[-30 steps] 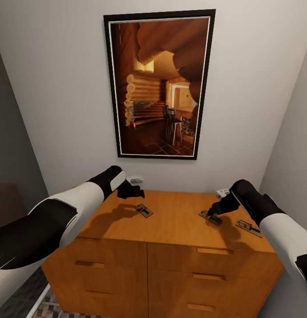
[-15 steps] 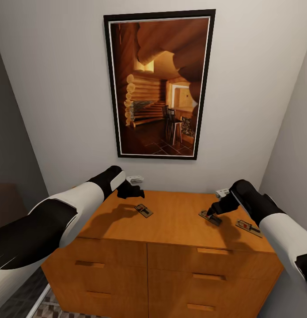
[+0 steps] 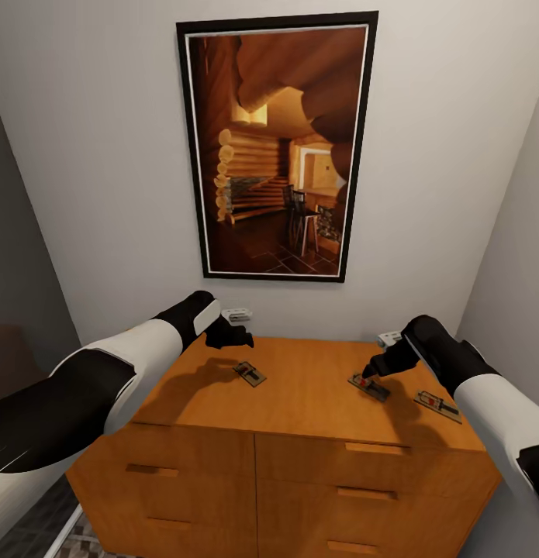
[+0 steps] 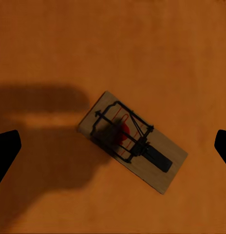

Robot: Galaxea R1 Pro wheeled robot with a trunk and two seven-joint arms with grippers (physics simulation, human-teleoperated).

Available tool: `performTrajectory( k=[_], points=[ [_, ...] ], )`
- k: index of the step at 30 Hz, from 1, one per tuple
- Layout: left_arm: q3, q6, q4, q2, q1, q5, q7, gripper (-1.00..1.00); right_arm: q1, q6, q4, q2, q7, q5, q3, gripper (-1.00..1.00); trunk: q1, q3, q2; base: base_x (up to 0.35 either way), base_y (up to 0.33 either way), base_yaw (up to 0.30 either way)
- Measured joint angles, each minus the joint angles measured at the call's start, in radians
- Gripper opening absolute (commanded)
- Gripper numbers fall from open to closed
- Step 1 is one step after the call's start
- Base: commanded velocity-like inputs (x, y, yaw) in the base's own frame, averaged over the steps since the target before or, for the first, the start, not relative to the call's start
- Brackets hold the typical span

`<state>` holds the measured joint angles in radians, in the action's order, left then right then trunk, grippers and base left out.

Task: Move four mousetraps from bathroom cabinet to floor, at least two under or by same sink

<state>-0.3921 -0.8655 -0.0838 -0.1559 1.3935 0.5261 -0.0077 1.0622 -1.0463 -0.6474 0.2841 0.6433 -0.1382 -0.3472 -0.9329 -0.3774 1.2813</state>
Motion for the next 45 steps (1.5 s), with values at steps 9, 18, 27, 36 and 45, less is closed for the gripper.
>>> performTrajectory(
  k=[9, 18, 27, 36, 45],
  points=[
    [0.000, 0.000, 0.000, 0.000, 0.000, 0.000, 0.000, 1.00, 0.000, 0.000, 0.000, -0.002, 0.000, 0.000, 0.000, 1.00, 0.000, 0.000, 0.000, 0.017, -0.010, 0.000],
    [0.000, 0.000, 0.000, -0.001, 0.000, -0.001, -0.001, 1.00, 0.000, 0.000, 0.000, -0.003, 0.000, 0.000, 0.000, 1.00, 0.000, 0.000, 0.000, 0.002, -0.001, 0.000],
    [0.000, 0.000, 0.000, -0.001, 0.000, -0.002, 0.000, 1.00, 0.000, 0.000, 0.000, -0.007, 0.003, -0.001, -0.002, 1.00, 0.000, 0.000, 0.000, 0.000, 0.000, 0.000],
    [0.000, 0.000, 0.000, -0.001, 0.000, -0.001, 0.001, 1.00, 0.000, 0.000, -0.001, -0.008, 0.052, -0.002, -0.010, 1.00, 0.000, 0.000, 0.000, 0.000, 0.000, 0.000],
    [0.000, 0.000, 0.000, 0.000, 0.000, 0.000, 0.000, 1.00, 0.000, 0.000, -0.001, 0.000, 0.103, -0.009, -0.011, 1.00, 0.000, 0.000, 0.000, 0.000, 0.000, 0.000]
  ],
)
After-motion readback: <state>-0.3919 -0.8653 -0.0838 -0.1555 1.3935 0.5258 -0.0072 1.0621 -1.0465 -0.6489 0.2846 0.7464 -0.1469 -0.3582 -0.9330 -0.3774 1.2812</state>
